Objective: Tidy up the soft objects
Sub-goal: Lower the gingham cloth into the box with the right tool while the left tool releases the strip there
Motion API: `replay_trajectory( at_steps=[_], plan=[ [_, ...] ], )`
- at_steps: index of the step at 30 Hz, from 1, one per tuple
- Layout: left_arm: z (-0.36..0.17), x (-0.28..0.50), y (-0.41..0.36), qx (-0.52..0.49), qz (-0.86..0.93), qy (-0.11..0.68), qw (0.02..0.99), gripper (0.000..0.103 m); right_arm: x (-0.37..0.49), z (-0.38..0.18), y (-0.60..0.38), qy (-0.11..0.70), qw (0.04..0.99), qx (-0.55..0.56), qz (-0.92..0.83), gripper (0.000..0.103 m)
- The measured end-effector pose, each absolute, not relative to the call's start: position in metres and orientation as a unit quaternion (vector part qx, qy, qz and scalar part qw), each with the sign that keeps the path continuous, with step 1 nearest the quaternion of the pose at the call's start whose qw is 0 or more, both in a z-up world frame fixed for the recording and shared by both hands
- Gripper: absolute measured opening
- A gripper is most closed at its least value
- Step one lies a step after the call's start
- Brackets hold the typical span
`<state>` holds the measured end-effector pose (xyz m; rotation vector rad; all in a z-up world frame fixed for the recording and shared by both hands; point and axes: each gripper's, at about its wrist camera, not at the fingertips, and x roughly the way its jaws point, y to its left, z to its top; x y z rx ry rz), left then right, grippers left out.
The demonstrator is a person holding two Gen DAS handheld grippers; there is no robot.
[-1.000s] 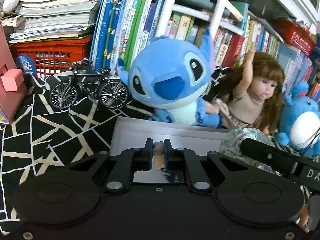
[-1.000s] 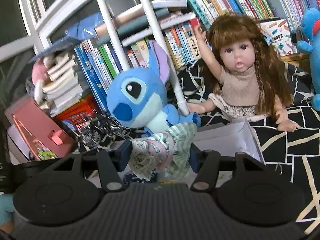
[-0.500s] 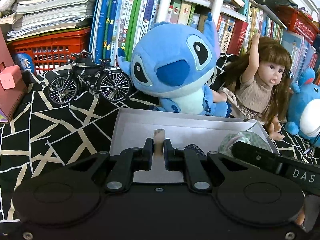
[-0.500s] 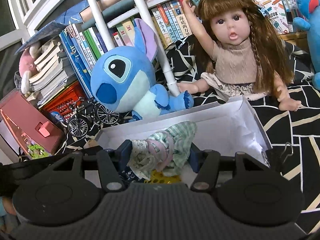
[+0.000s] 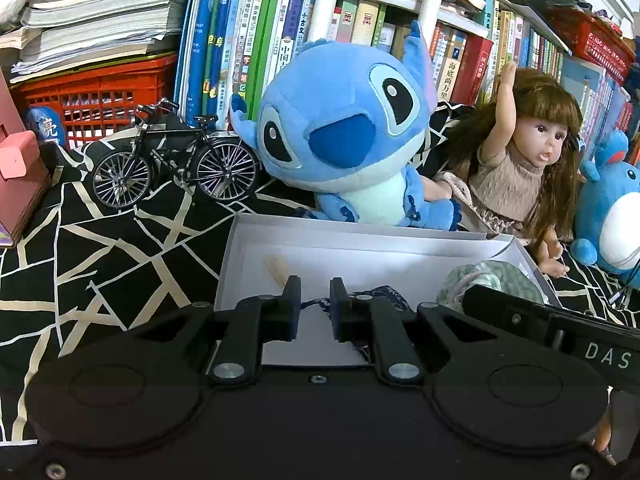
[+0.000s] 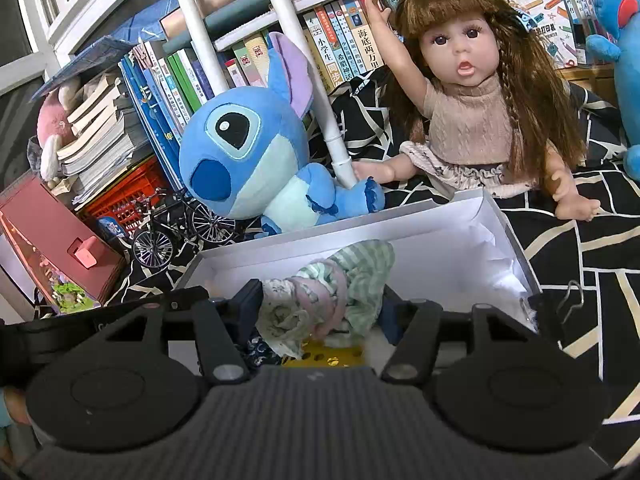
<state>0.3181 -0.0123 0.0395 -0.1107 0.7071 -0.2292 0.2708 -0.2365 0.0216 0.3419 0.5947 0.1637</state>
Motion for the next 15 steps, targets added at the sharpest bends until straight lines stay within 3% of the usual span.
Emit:
replay_trajectory(
  at_steps=[5,10,15],
  plan=[
    [0.042,0.315,-0.012,-0.056,-0.116,0.343,0.930,0.021,0.269,0.023,-0.237,0.289,0.939,0.169,0.081,0.067],
    [0.048,0.309,-0.011,-0.062,-0.117,0.335,0.933,0.037,0.266,0.026,-0.238,0.285,0.939,0.175,0.084,0.071],
    [0.055,0.299,-0.009,-0.064,-0.118,0.326,0.936,0.048,0.258,0.033,-0.242,0.273,0.941,0.181,0.088,0.080]
  ],
)
